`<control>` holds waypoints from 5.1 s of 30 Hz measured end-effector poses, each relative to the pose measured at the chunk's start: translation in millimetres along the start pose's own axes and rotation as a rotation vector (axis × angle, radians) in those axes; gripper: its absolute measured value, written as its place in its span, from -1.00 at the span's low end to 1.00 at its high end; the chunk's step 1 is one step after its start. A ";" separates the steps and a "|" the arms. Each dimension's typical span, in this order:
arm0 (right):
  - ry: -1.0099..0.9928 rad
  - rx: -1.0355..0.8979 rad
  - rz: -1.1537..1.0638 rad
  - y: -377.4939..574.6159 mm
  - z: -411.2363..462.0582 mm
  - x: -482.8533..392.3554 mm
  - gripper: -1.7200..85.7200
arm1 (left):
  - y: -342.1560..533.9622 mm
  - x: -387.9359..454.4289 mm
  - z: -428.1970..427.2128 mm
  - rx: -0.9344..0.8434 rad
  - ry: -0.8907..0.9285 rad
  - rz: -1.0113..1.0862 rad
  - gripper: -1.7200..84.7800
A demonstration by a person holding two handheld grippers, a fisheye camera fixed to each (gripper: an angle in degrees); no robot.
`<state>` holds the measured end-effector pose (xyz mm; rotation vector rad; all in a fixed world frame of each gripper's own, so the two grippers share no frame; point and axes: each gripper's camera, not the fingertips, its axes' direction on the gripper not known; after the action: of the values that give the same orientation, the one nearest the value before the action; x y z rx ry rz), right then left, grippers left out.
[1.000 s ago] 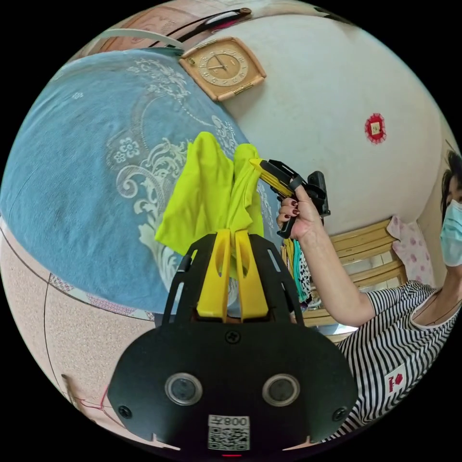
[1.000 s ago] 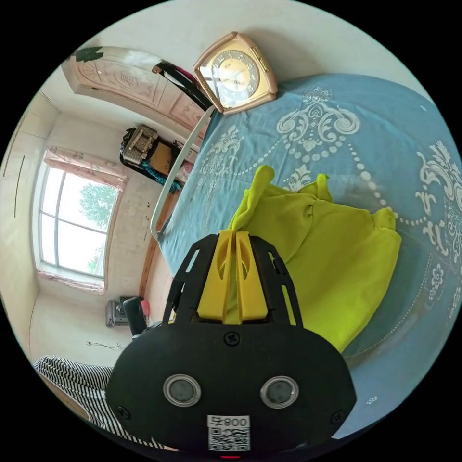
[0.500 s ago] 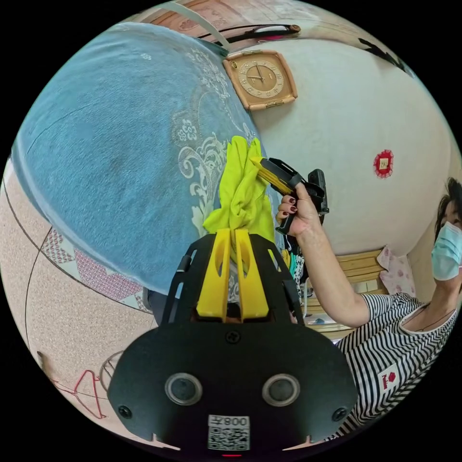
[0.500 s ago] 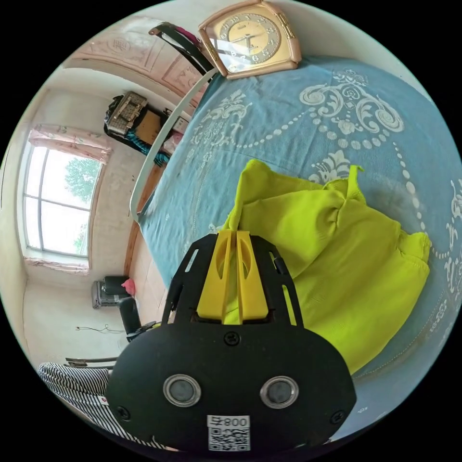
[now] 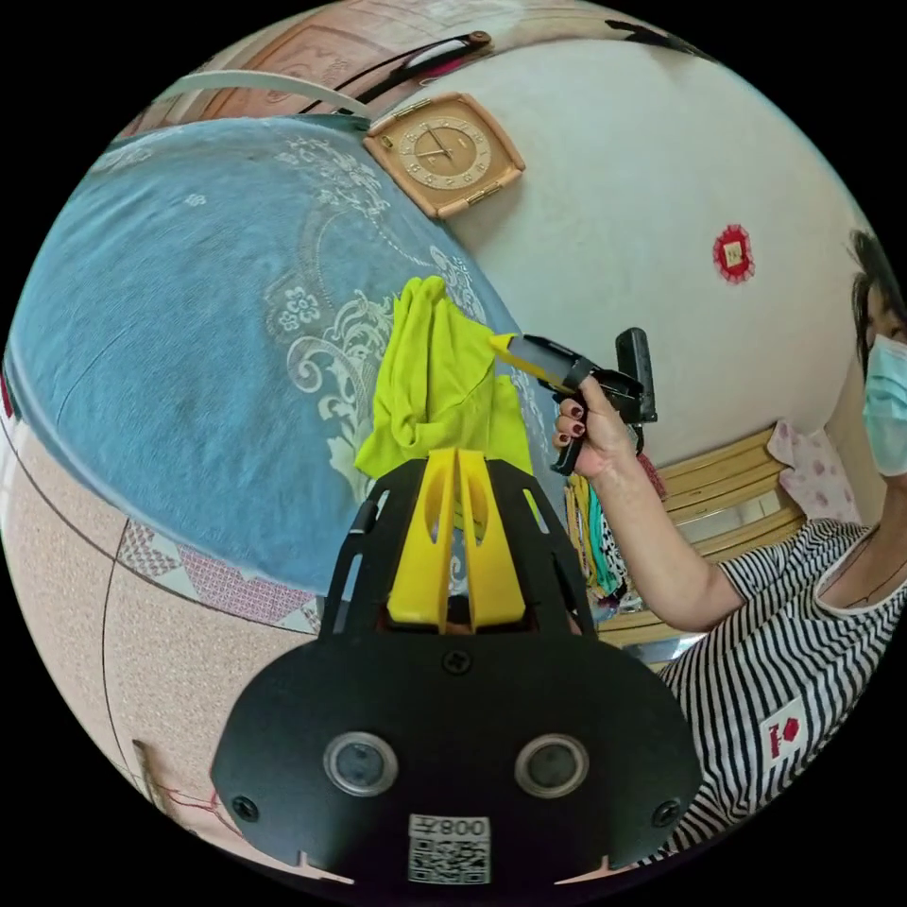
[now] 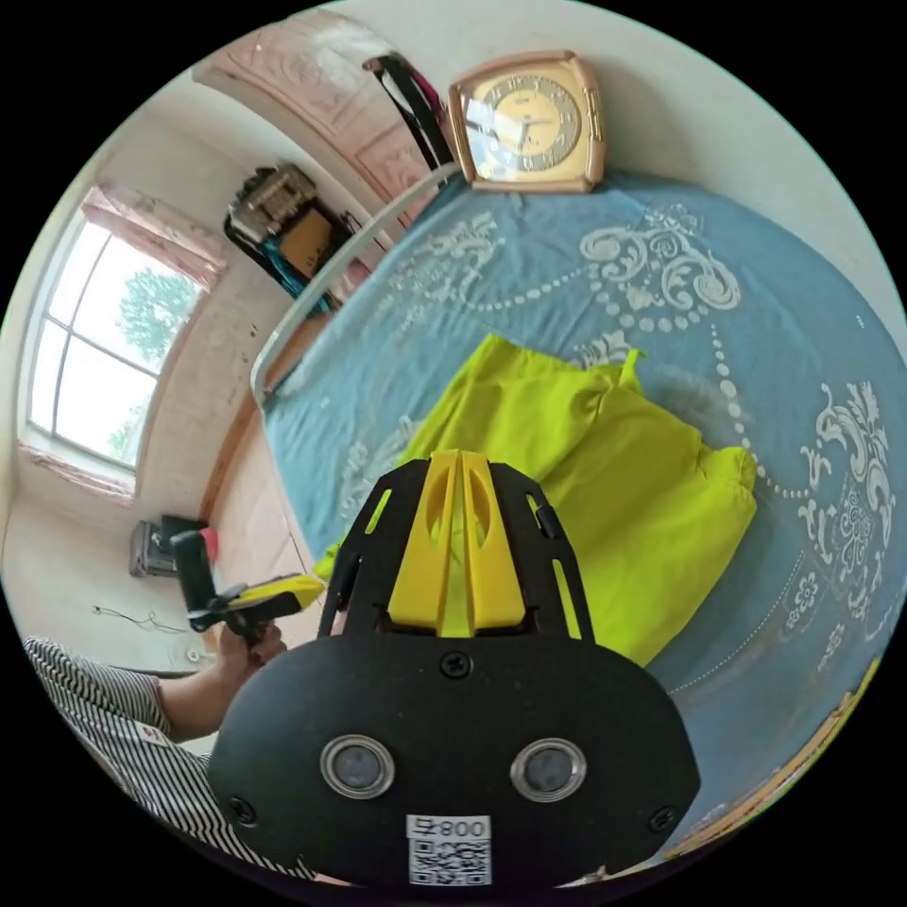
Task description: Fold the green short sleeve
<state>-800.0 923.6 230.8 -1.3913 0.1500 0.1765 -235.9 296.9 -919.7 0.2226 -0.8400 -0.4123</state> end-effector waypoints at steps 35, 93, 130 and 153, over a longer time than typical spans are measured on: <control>0.063 -0.019 0.075 286.6 -115.7 20.3 -0.91 | 42.1 64.5 46.6 -0.075 -0.256 0.049 -0.96; -0.027 -0.096 -0.083 326.6 -121.5 13.8 -0.81 | 154.7 207.7 331.7 -0.476 -0.275 0.371 -0.81; -0.123 -0.155 -0.103 233.1 -92.1 -10.9 -0.96 | 174.2 223.7 354.3 -0.406 -0.309 0.401 -0.91; 0.031 -0.285 -0.169 240.3 14.5 -56.7 -0.96 | 120.4 143.6 255.3 -0.276 -0.574 0.213 -0.95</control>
<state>-906.2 976.5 13.9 -1.6836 0.0319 0.0357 -312.3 334.5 -614.7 -0.2549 -1.3413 -0.3904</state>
